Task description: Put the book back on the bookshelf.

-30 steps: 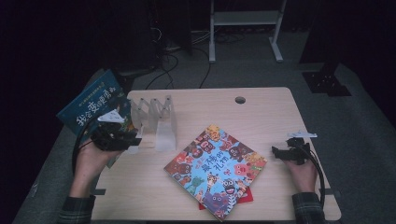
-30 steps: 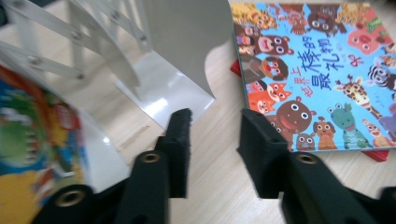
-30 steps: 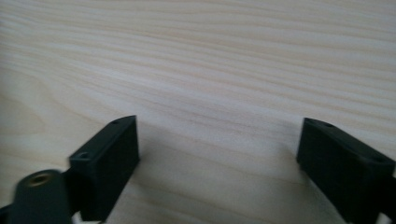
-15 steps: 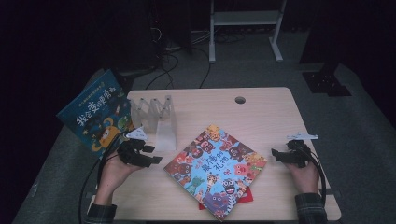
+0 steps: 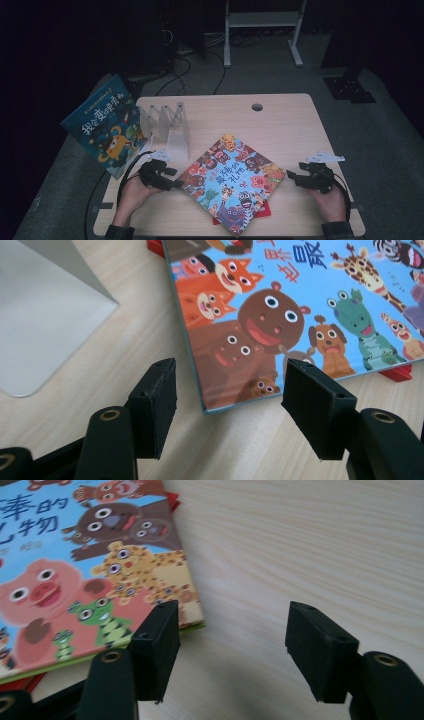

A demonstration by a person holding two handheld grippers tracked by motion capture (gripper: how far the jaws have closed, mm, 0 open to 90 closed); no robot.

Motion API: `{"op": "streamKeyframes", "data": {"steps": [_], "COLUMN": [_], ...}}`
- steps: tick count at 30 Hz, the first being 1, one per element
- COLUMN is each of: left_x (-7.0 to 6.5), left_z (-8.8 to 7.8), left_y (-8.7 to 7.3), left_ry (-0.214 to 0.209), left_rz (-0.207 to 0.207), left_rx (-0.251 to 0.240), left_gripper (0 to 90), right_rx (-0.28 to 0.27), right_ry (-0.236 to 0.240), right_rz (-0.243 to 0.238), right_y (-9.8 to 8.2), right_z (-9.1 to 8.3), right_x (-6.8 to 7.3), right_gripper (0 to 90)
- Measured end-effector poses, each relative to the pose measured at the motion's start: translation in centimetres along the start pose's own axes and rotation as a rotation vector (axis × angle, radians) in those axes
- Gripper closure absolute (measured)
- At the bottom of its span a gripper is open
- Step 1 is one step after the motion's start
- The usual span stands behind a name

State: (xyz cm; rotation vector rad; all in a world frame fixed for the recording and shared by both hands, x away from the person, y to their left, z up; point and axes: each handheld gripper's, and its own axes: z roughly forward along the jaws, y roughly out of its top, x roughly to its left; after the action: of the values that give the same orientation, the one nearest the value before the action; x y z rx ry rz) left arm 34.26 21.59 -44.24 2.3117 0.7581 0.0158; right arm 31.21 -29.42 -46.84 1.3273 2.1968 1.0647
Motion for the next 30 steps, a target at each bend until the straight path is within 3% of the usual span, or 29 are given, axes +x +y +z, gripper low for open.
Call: {"op": "streamKeyframes", "data": {"steps": [5, 7, 10, 21, 30], "left_x": [-0.1, -0.3, -0.2, -1.5, -2.5], "left_z": [0.9, 1.3, 1.3, 1.2, 1.2], "left_y": [-0.2, -0.3, -0.6, -1.2, -1.6], "left_ry": [-0.034, -0.030, -0.038, -0.081, -0.118], "left_rz": [0.003, 0.001, -0.018, -0.019, -0.025], "left_rx": [0.022, 0.032, 0.035, 0.046, 0.046], "left_gripper": [39.1, 39.5, 40.3, 41.2, 40.3], "right_rx": [0.010, 0.021, 0.044, 0.040, 0.032], "right_ry": [0.042, 0.059, 0.073, 0.055, 0.046], "right_rz": [-0.021, -0.028, -0.043, -0.083, -0.058], "right_y": [-0.1, -0.1, 0.0, 1.3, 2.8], "right_z": [0.1, 0.4, 0.9, 2.6, 4.8], "right_x": [0.8, 1.0, 1.2, 1.0, 0.2], "right_gripper": [48.6, 51.4, 52.1, 52.2, 49.9]}}
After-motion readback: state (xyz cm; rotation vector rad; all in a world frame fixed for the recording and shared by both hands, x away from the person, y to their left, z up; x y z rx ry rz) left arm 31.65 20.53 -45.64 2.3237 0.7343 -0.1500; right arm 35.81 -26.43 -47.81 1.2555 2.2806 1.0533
